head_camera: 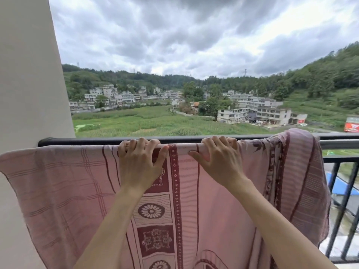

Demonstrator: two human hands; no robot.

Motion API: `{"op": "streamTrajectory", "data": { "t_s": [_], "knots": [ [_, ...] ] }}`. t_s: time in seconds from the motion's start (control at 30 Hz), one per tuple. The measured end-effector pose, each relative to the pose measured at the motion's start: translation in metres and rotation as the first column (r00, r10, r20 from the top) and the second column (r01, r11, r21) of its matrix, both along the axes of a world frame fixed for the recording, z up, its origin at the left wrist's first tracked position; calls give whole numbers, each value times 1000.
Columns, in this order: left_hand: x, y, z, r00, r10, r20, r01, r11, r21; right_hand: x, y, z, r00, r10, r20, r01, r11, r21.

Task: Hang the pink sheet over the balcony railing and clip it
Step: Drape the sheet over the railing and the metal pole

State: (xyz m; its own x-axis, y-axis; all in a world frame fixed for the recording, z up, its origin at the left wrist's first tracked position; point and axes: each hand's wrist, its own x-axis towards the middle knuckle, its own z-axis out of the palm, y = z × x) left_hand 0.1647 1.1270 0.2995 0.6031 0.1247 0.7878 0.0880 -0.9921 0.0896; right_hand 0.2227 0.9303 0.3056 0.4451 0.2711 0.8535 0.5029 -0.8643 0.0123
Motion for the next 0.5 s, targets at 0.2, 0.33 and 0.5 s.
{"op": "streamTrajectory", "data": {
  "t_s": [0.2,0.33,0.5],
  "knots": [
    [-16,-17,3,994,-113,10,113,993,-37,-18,-19,-10,995,70,-70,-72,997,-27],
    [-11,-71,3,950,-311,-23,311,950,28,-35,-48,3,999,50,-8,-49,991,126],
    [1,-115,3,896,-444,-24,444,896,22,-45,-108,-4,999,-35,27,21,912,409]
  ]
}}
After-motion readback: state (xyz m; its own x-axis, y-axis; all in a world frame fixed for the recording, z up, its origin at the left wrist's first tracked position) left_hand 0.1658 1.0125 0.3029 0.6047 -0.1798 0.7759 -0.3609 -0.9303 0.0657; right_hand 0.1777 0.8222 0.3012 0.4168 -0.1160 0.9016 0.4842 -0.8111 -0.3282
